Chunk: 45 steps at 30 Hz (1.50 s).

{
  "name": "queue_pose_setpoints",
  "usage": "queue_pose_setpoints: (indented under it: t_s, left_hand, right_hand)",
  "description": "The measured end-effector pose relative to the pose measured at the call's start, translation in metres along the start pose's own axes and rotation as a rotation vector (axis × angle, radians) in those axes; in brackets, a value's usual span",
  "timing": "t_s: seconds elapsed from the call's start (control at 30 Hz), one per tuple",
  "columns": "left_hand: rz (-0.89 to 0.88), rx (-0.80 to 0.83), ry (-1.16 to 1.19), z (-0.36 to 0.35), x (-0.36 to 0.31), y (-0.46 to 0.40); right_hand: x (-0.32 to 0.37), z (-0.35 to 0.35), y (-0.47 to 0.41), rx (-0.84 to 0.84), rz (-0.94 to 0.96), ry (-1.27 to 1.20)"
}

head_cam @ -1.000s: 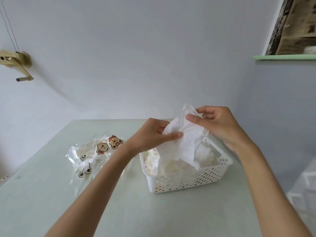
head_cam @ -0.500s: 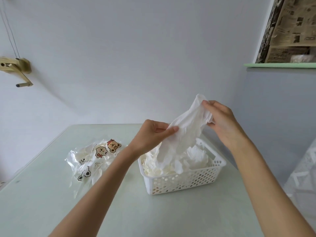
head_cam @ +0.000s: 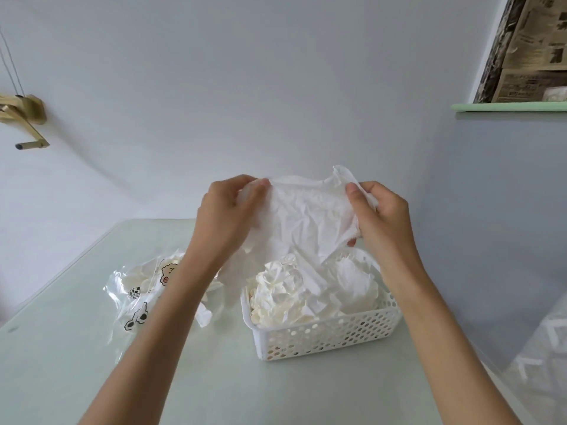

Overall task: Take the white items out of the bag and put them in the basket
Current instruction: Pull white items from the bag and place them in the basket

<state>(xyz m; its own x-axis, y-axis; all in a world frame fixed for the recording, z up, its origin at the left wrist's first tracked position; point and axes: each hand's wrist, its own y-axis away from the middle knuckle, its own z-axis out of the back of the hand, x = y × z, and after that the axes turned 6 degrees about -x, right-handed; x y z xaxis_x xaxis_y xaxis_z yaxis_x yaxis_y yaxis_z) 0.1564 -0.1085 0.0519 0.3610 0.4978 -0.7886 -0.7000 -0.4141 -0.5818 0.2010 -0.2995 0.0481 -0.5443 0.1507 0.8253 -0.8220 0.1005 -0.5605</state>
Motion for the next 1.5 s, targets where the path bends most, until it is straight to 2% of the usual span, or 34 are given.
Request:
queue_pose_setpoints:
  t_s: [0.1, 0.2, 0.33, 0.5, 0.57, 0.63, 0.7, 0.73, 0.77, 0.83, 0.93, 1.0, 1.07, 1.33, 1.43, 1.5]
  left_hand:
    - [0.067, 0.233, -0.298, -0.03, 0.041, -0.009]
    - [0.104, 0.365, -0.501, -0.072, 0.079, -0.002]
    - [0.004, 0.311, -0.685, -0.101, 0.096, -0.003]
    - [-0.152, 0.317, -0.807, -0.114, 0.098, -0.006]
    - [-0.206, 0.299, -0.769, -0.113, 0.098, -0.003]
    - [-0.325, 0.198, -0.766, -0.108, 0.095, 0.002]
    - [-0.431, 0.13, -0.726, -0.105, 0.088, 0.008]
    - [-0.455, 0.154, -0.688, -0.105, 0.085, 0.01]
    - [-0.45, 0.223, -0.655, -0.105, 0.081, 0.012]
    - [-0.372, 0.468, -0.674, -0.107, 0.081, 0.015]
    - [-0.205, 0.84, -0.826, -0.103, 0.095, 0.026]
    - [-0.134, 0.948, -0.877, -0.098, 0.108, 0.033]
    - [-0.1, 0.983, -0.889, -0.094, 0.115, 0.036]
    - [0.003, 0.992, -0.875, -0.09, 0.109, 0.031]
    - [-0.206, 0.759, -0.841, -0.089, 0.092, 0.026]
    - [-0.379, 0.636, -0.706, -0.09, 0.072, 0.025]
  right_hand:
    - [-0.055, 0.006, -0.006, -0.015, -0.18, 0.153]
    - [-0.113, 0.012, -0.008, -0.012, -0.265, 0.497]
    - [-0.137, 0.019, -0.011, 0.041, -0.112, 0.887]
    - [-0.136, 0.019, -0.018, 0.122, 0.053, 1.187]
    - [-0.136, 0.018, -0.017, 0.189, 0.046, 1.167]
    - [-0.133, 0.021, -0.019, 0.202, 0.021, 1.089]
    - [-0.126, 0.022, -0.018, 0.119, 0.096, 0.962]
    - [-0.123, 0.02, -0.016, 0.073, 0.182, 0.854]
    - [-0.119, 0.016, -0.013, 0.072, 0.263, 0.733]
    - [-0.117, 0.002, -0.007, 0.263, 0.291, 0.57]
    - [-0.132, -0.003, -0.006, 0.651, 0.094, 0.716]
    - [-0.142, 0.005, -0.009, 0.771, -0.027, 0.794]
    - [-0.146, 0.012, -0.012, 0.826, -0.073, 0.808]
    - [-0.163, 0.024, -0.022, 0.881, -0.14, 0.872]
    - [-0.16, 0.025, -0.02, 0.773, -0.012, 0.912]
    - [-0.156, 0.026, -0.019, 0.684, 0.089, 0.953]
